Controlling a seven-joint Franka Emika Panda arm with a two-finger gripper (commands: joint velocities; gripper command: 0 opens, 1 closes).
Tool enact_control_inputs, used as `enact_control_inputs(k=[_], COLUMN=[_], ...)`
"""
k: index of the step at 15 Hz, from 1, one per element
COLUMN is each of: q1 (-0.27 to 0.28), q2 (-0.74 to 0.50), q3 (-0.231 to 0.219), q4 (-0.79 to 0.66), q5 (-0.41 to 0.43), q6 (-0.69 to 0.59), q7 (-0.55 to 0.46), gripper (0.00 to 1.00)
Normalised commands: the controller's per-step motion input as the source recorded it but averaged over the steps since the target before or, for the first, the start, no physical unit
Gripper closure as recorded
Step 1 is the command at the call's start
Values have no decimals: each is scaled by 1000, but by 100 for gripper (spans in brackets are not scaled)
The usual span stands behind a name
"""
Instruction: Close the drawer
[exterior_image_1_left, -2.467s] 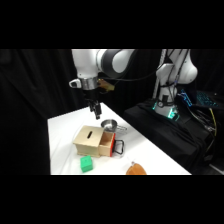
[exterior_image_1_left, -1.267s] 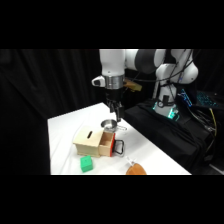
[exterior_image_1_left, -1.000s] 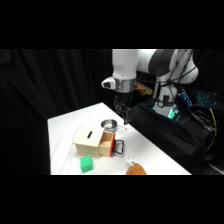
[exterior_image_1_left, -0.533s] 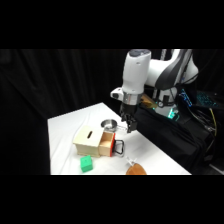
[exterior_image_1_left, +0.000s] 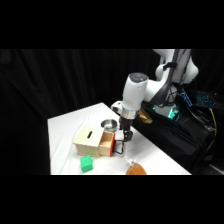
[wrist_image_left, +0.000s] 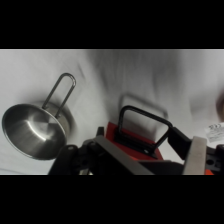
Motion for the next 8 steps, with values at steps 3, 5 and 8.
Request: enact_control_inputs(k=[3, 5, 8], q1=[80, 121, 191], q2=[358, 376, 355], q3=[-207, -225, -264], q4=[207, 262, 309], q5=[-370, -326, -318], q6=[313, 291, 238], q7=[407, 376, 390], gripper=[0, 0, 0])
